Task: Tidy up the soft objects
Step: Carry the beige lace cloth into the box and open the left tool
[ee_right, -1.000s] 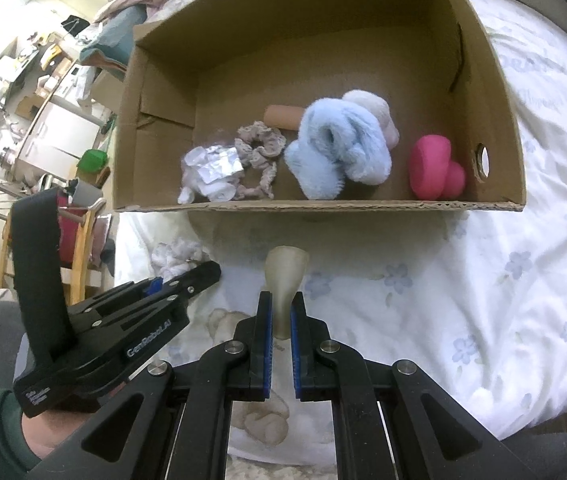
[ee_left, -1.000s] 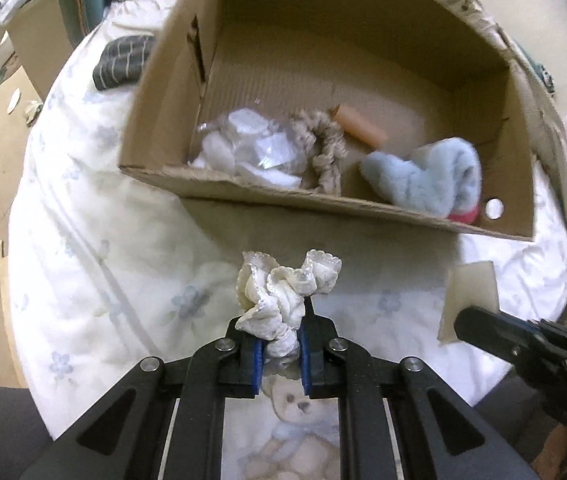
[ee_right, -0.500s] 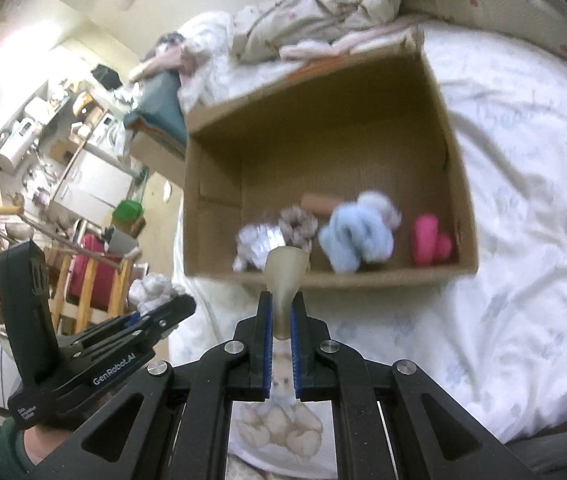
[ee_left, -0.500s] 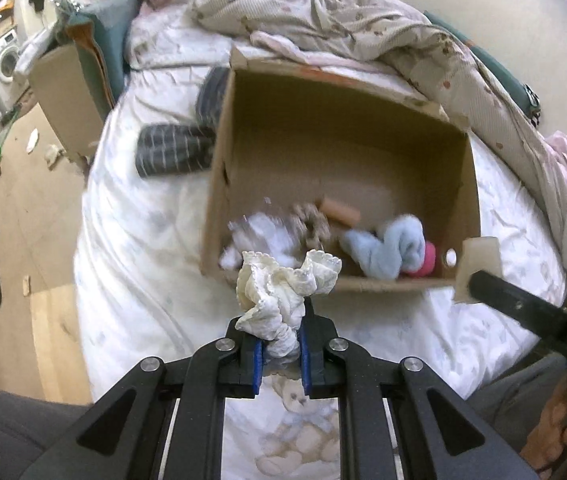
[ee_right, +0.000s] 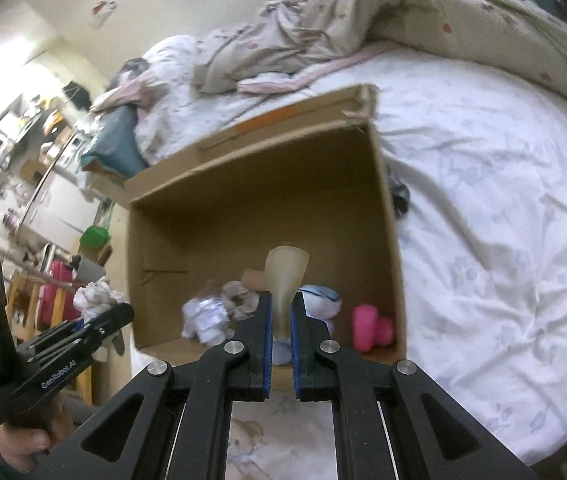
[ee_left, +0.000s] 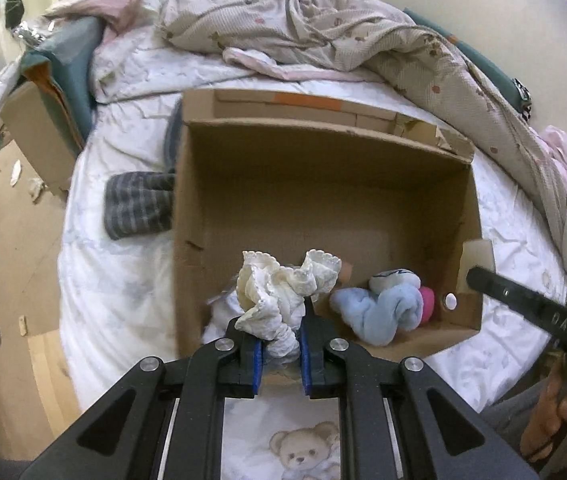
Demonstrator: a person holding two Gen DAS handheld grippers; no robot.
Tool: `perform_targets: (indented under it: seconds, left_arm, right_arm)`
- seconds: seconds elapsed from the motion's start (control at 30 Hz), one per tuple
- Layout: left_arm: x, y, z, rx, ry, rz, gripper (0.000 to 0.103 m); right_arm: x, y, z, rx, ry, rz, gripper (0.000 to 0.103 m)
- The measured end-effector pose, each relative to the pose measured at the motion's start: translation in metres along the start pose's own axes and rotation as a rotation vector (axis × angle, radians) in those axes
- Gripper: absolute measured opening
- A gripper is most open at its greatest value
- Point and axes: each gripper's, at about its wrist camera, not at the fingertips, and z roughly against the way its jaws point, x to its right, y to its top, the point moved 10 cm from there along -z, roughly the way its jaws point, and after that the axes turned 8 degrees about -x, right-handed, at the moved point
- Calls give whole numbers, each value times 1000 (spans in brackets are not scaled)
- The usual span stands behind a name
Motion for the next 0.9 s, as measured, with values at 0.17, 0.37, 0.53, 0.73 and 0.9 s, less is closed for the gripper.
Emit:
perform_targets:
  seconds: [0.17, 0.37, 0.53, 0.73, 0.9]
  left_arm:
    - [11, -3, -29, -58, -22, -29, 13]
    - [17, -5, -47, -93, -42, -36, 13]
    - [23, -8, -50, -101, -53, -36, 14]
    - [32, -7, -46, -86, -65, -62, 21]
    - [34, -7, -45, -78, -48, -80, 42]
  right_arm:
    - [13, -8, -20, -61, -59, -15, 9]
    - [20, -30, -40, -157, -69, -31, 10]
    - [18, -36, -42, -165, -75, -25, 12]
    - [19, -33, -42, -164, -63, -55, 26]
    - [20, -29, -37, -144, -44, -76, 30]
